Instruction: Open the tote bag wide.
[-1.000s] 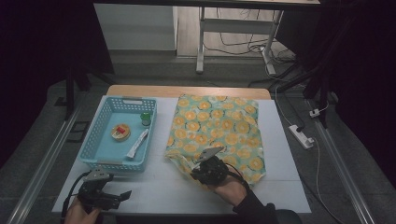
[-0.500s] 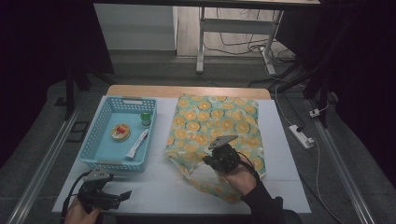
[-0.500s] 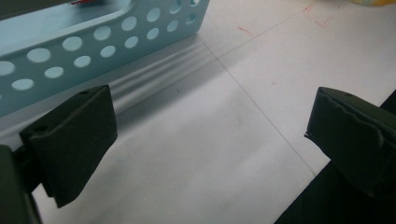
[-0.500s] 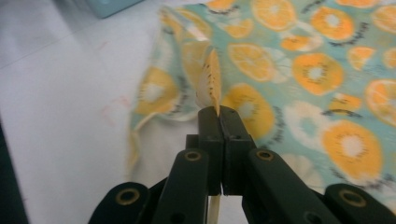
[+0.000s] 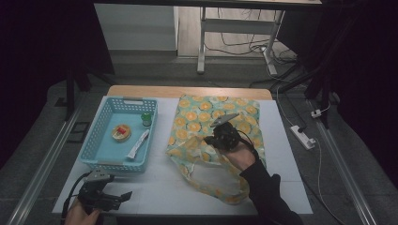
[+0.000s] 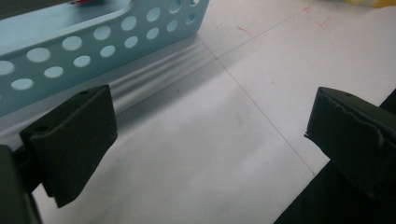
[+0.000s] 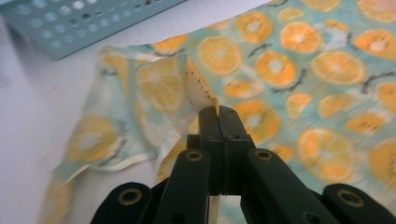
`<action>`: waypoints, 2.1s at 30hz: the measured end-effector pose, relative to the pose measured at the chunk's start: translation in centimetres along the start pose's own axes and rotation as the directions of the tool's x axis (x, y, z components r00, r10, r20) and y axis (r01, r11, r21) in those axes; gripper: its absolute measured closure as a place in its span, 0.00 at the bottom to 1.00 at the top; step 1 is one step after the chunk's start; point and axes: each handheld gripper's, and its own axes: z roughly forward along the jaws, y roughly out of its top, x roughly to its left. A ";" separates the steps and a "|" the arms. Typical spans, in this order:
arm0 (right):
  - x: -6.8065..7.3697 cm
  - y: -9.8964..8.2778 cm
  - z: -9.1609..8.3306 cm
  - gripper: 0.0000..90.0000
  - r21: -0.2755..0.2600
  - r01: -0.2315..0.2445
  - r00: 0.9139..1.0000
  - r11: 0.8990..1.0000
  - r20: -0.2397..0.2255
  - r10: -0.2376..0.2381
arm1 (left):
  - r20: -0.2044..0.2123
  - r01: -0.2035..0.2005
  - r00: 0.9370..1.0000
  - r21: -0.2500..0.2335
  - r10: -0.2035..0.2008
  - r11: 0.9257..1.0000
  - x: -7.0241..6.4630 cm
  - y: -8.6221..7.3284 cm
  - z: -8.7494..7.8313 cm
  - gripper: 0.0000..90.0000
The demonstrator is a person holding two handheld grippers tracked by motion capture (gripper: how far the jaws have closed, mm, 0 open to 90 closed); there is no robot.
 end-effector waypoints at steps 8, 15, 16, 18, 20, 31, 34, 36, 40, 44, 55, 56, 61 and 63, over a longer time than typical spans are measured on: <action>-3.5 1.5 1.7 0.99 -0.017 -0.002 1.000 1.000 -0.002 0.002 | 0.002 0.000 1.000 0.002 0.000 1.000 0.0 0.0 0.0 0.02; -6.1 2.1 4.0 0.99 -0.007 -0.014 1.000 1.000 0.018 0.015 | 0.004 -0.002 1.000 0.006 0.002 1.000 0.0 0.0 0.0 0.02; -6.4 2.1 4.4 0.99 -0.002 -0.016 1.000 1.000 0.024 0.016 | 0.004 -0.002 1.000 0.007 0.002 1.000 0.0 0.0 0.0 0.02; -6.8 2.1 5.2 0.99 0.004 -0.007 0.999 1.000 0.035 0.007 | 0.005 -0.002 1.000 0.006 0.002 1.000 0.0 0.0 0.1 0.02; -7.2 2.0 6.0 0.99 0.014 -0.004 0.999 1.000 0.051 0.003 | 0.005 -0.003 1.000 0.008 0.003 1.000 0.0 0.0 0.1 0.02; -8.5 -0.1 8.8 0.81 0.085 -0.049 0.993 0.995 0.115 0.039 | 0.001 -0.011 1.000 0.014 0.011 1.000 -0.1 0.1 0.1 0.03; -8.6 0.5 7.6 0.64 0.035 -0.075 0.990 0.997 0.121 0.071 | 0.000 -0.013 1.000 0.016 0.013 1.000 -0.1 0.1 0.2 0.03; -8.6 0.6 7.2 0.61 0.027 -0.086 0.990 0.996 0.117 0.082 | -0.001 -0.014 1.000 0.017 0.014 1.000 -0.1 0.1 0.2 0.03; -8.2 1.1 5.7 0.56 -0.005 -0.100 0.990 0.995 0.104 0.100 | -0.002 -0.016 1.000 0.020 0.016 1.000 -0.1 0.1 0.2 0.03; -7.5 1.0 3.8 0.48 -0.025 -0.117 0.990 0.993 0.072 0.119 | -0.003 -0.015 1.000 0.020 0.015 1.000 -0.2 0.1 0.2 0.03; -4.7 -1.0 0.3 0.18 -0.030 -0.145 0.989 0.989 0.003 0.146 | -0.006 -0.012 1.000 0.021 0.012 1.000 -0.2 0.1 0.2 0.03; -4.4 -1.3 0.1 0.14 -0.023 -0.143 0.990 0.989 0.007 0.143 | -0.006 -0.011 1.000 0.022 0.011 1.000 -0.2 0.1 0.2 0.03; -3.1 -2.8 -0.7 0.06 -0.007 -0.132 0.991 0.991 0.009 0.132 | -0.006 -0.011 1.000 0.023 0.011 1.000 -0.2 0.1 0.2 0.03; -2.6 -3.5 -0.9 0.03 -0.002 -0.128 0.992 0.992 0.008 0.128 | -0.006 -0.010 1.000 0.023 0.011 1.000 -0.2 0.1 0.2 0.03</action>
